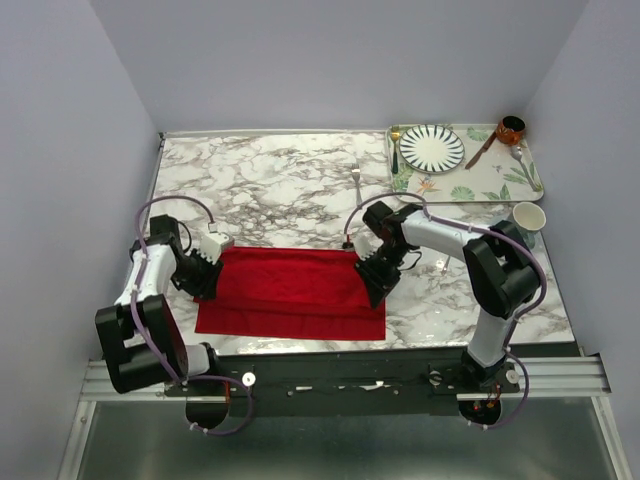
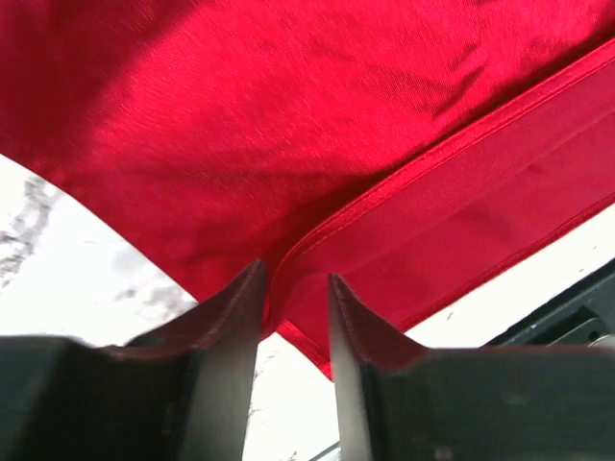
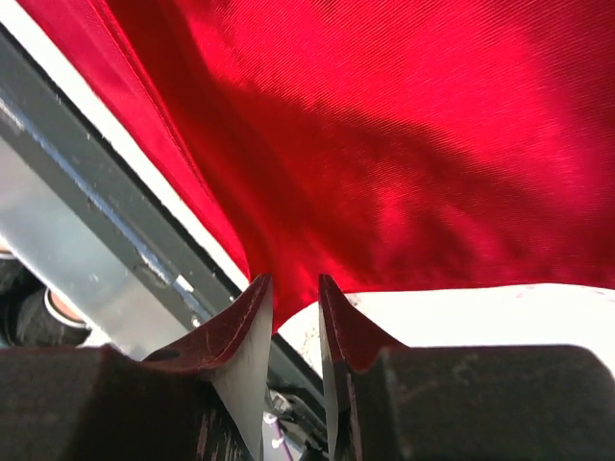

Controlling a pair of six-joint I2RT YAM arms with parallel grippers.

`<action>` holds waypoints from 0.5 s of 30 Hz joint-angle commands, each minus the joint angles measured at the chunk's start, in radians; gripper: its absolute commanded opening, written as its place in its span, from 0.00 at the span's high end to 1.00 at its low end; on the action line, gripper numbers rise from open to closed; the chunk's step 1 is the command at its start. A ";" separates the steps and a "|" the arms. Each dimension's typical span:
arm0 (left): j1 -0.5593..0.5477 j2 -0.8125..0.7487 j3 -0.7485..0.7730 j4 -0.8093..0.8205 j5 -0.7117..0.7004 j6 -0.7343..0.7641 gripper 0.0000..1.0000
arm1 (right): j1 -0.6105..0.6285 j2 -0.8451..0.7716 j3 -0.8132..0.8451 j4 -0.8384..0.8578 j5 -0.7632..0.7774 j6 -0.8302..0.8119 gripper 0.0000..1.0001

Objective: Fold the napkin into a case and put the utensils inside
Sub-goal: Fold and flatten the napkin at the center of the board.

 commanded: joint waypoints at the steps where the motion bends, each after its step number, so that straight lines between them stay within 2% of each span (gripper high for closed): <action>1: -0.001 -0.103 -0.075 -0.032 -0.038 0.100 0.64 | 0.030 -0.033 -0.024 -0.052 -0.042 -0.055 0.67; 5: -0.003 -0.176 -0.143 -0.038 -0.075 0.164 0.68 | 0.058 -0.039 -0.051 -0.055 -0.018 -0.067 0.67; 12: -0.004 -0.326 -0.213 -0.047 -0.111 0.263 0.67 | 0.076 -0.068 -0.079 -0.058 0.021 -0.083 0.67; 15: -0.003 -0.337 -0.224 -0.046 -0.108 0.269 0.66 | 0.079 -0.093 -0.090 -0.055 0.034 -0.084 0.67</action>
